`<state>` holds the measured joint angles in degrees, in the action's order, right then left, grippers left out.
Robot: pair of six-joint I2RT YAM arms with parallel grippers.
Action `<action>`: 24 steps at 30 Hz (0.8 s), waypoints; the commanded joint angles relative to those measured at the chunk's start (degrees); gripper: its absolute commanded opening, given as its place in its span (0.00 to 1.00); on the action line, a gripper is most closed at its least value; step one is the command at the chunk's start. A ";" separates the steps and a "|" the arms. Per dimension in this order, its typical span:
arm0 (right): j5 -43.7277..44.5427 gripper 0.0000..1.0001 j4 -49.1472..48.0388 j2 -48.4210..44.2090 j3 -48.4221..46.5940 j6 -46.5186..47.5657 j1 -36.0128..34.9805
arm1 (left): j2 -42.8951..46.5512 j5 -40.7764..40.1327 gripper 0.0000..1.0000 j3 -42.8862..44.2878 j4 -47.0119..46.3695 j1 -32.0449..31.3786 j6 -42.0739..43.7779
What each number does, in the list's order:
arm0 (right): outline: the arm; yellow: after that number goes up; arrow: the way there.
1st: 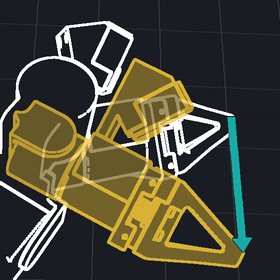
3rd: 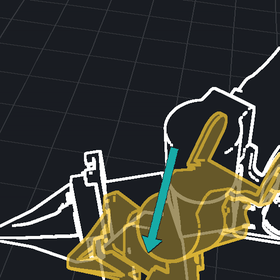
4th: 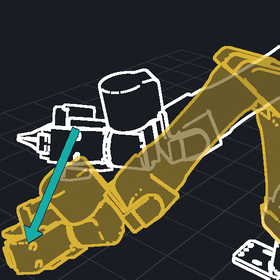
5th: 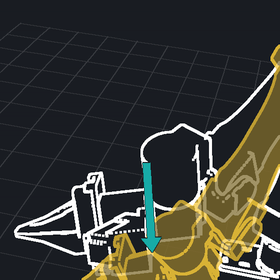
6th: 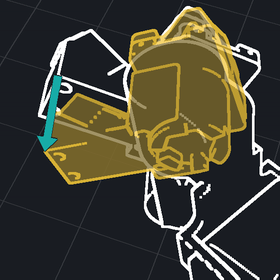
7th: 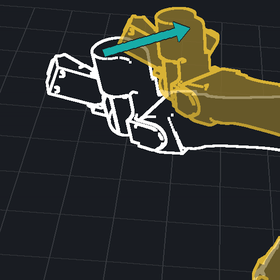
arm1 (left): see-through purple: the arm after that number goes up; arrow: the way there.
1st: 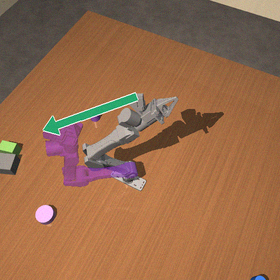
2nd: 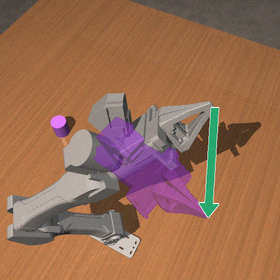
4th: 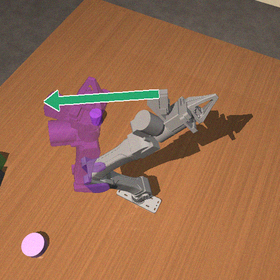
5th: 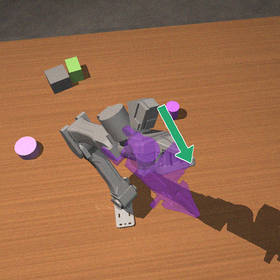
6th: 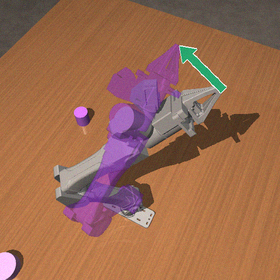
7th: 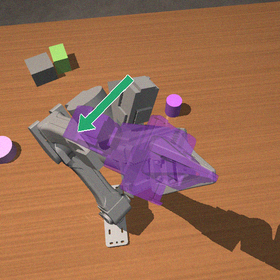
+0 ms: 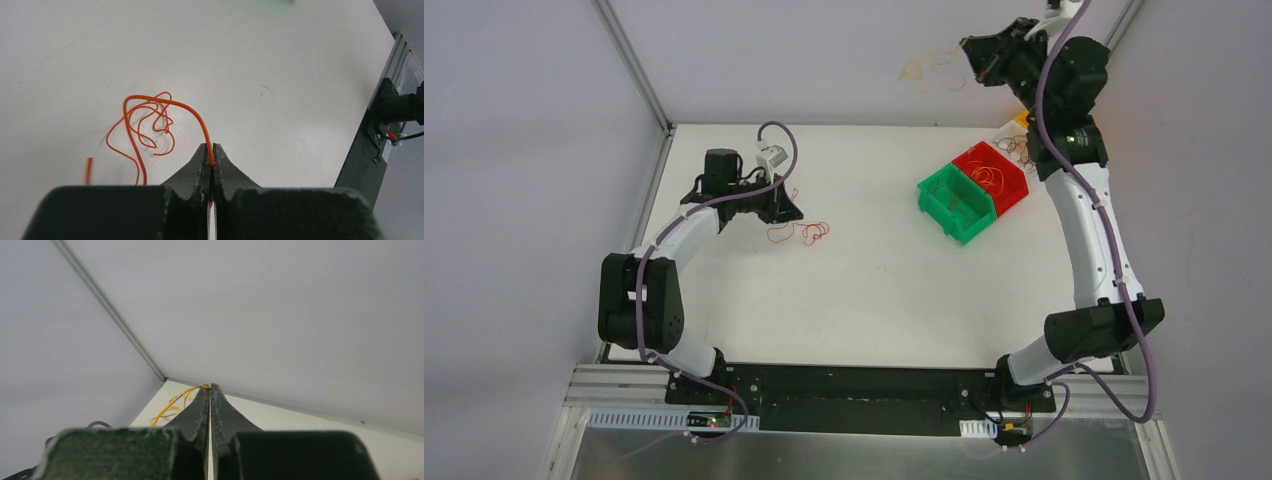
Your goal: Untangle the cables
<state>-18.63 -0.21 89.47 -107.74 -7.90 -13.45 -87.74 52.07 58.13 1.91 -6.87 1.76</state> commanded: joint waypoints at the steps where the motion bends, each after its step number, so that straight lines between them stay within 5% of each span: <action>1: -0.20 0.00 1.59 -5.79 5.73 0.04 7.38 | 1.82 0.29 0.00 0.89 2.53 0.80 2.48; 11: 1.27 0.00 12.59 -1.12 15.38 15.45 18.65 | -0.49 0.75 0.00 5.26 4.16 0.76 0.15; 24: 8.30 0.00 14.29 17.76 14.22 14.85 21.47 | 1.39 -0.85 0.00 3.54 6.66 1.07 0.57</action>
<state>-11.66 13.50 103.94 -90.63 6.31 7.73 -88.07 51.79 61.58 6.94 -6.28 2.00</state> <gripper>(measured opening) 0.005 0.011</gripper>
